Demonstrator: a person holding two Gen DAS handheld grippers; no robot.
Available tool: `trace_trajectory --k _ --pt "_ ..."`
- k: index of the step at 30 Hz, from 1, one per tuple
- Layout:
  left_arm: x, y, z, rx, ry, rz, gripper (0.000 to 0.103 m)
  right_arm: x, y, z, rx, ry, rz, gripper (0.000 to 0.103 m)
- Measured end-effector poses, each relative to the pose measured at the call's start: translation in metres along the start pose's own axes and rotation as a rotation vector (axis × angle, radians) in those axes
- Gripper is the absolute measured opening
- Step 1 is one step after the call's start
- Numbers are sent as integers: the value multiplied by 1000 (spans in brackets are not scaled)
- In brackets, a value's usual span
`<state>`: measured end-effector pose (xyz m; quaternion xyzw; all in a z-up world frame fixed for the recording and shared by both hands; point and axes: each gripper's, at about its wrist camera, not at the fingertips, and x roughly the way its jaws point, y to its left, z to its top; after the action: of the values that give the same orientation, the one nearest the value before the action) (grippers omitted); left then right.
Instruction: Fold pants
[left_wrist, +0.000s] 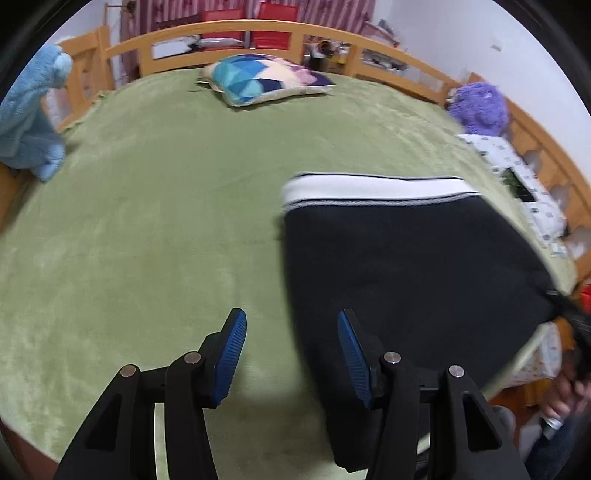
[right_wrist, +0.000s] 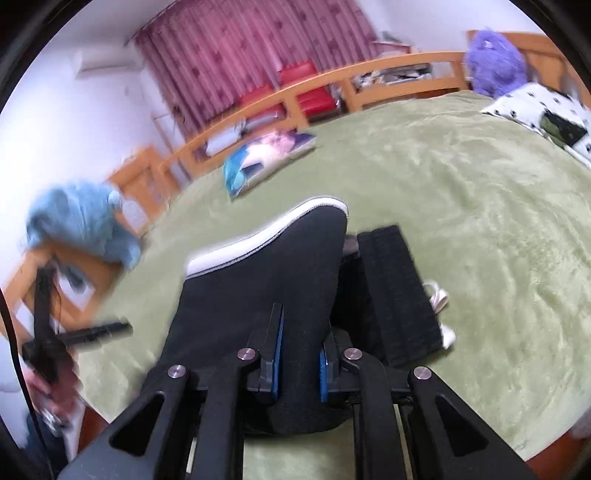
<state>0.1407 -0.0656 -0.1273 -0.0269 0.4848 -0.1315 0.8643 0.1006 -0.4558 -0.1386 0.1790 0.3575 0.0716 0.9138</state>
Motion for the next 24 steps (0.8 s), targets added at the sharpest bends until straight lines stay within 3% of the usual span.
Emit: trace_trajectory --k 2,5,9,12,18,24 --pt "3 -12 -3 8 4 -75 54 20 -12 -3 -14 39 -102 15" --pt "9 -29 -15 38 17 -156 54 56 -38 -20 33 136 -133 23" --pt "15 -39 -33 50 23 -190 55 26 -40 -14 78 31 -88 16" --pt "26 -43 -42 52 77 -223 54 27 -34 -24 43 11 -158 14" --pt "21 -46 -53 89 66 -233 55 13 -72 -36 226 -58 -111 14" --pt "23 -42 -50 67 54 -259 55 18 -66 -33 206 -79 -158 15"
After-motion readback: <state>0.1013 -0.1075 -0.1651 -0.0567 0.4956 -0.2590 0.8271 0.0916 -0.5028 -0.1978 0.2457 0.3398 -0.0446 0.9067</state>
